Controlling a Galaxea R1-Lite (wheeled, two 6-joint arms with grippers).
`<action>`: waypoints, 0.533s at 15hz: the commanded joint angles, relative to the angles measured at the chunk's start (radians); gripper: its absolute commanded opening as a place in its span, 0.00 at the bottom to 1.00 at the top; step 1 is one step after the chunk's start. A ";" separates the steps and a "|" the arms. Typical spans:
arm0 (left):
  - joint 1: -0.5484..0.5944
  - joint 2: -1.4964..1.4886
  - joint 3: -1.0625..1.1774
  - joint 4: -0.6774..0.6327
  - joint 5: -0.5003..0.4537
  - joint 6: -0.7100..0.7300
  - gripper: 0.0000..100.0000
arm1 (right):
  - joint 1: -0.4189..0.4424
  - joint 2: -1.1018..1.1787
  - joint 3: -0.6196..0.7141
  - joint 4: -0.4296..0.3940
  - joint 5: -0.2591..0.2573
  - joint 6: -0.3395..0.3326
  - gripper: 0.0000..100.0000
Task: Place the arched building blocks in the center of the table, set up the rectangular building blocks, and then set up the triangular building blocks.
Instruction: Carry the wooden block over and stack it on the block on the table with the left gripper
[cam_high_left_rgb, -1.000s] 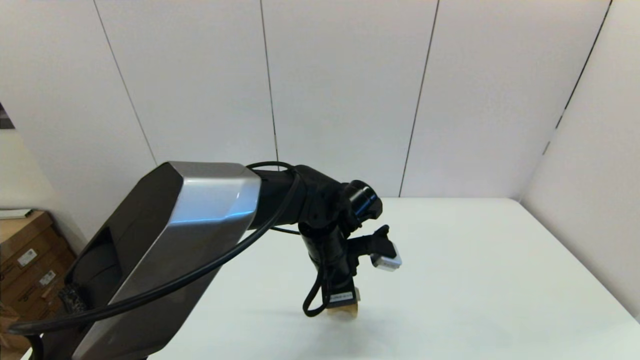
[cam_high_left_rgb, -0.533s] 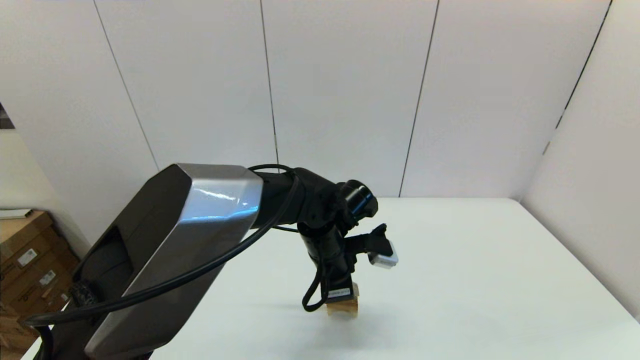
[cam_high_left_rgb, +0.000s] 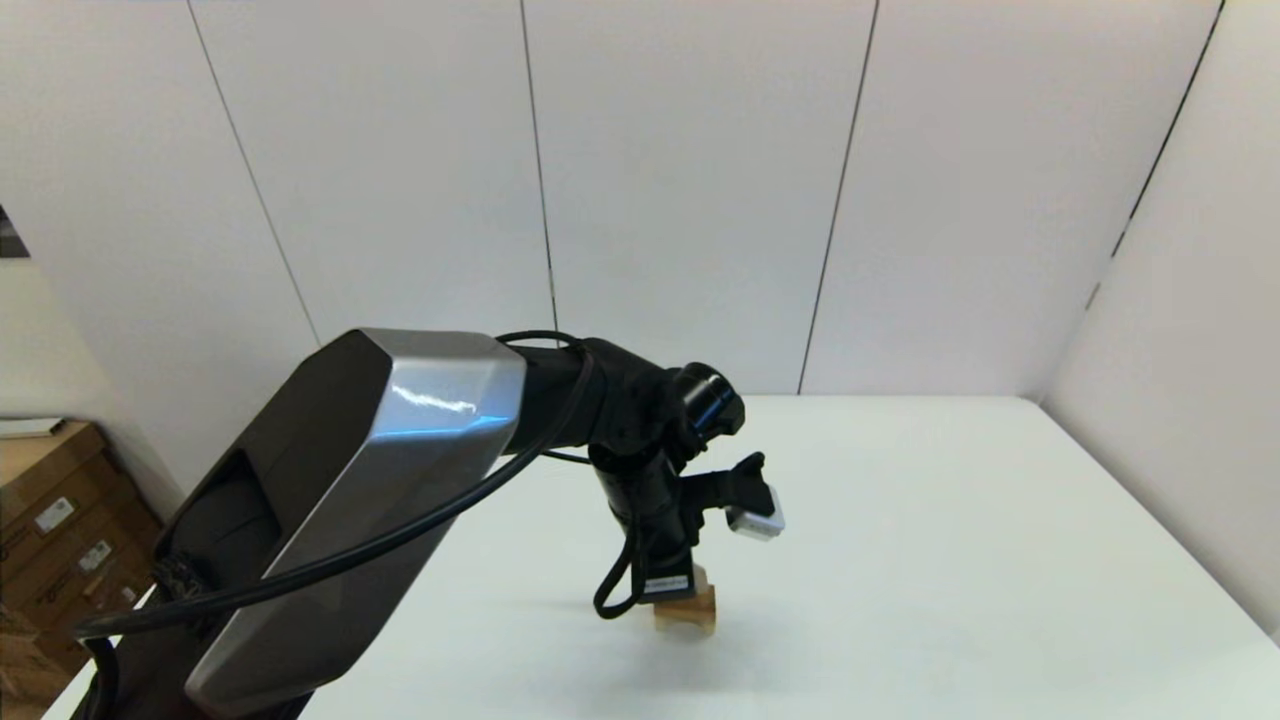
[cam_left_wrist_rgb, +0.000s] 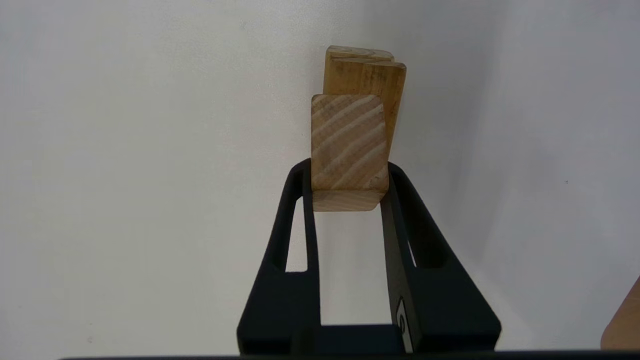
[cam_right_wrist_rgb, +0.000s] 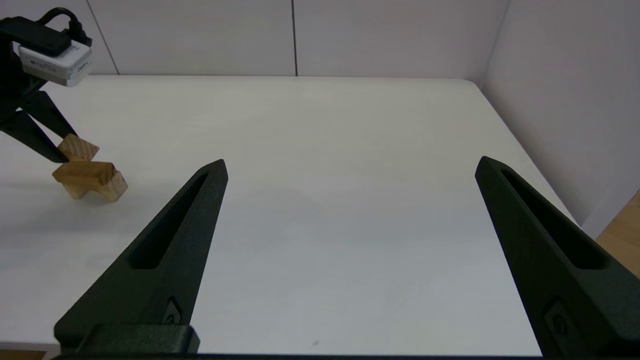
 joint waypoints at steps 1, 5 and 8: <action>0.000 0.011 0.000 0.003 0.000 0.006 0.00 | 0.000 0.000 0.002 -0.001 0.000 0.000 1.00; -0.002 0.011 0.000 0.006 -0.001 0.007 0.00 | 0.000 0.000 0.000 -0.001 0.001 0.000 1.00; -0.003 0.009 0.000 0.009 -0.003 0.014 0.00 | 0.000 0.000 0.000 -0.001 0.000 0.000 1.00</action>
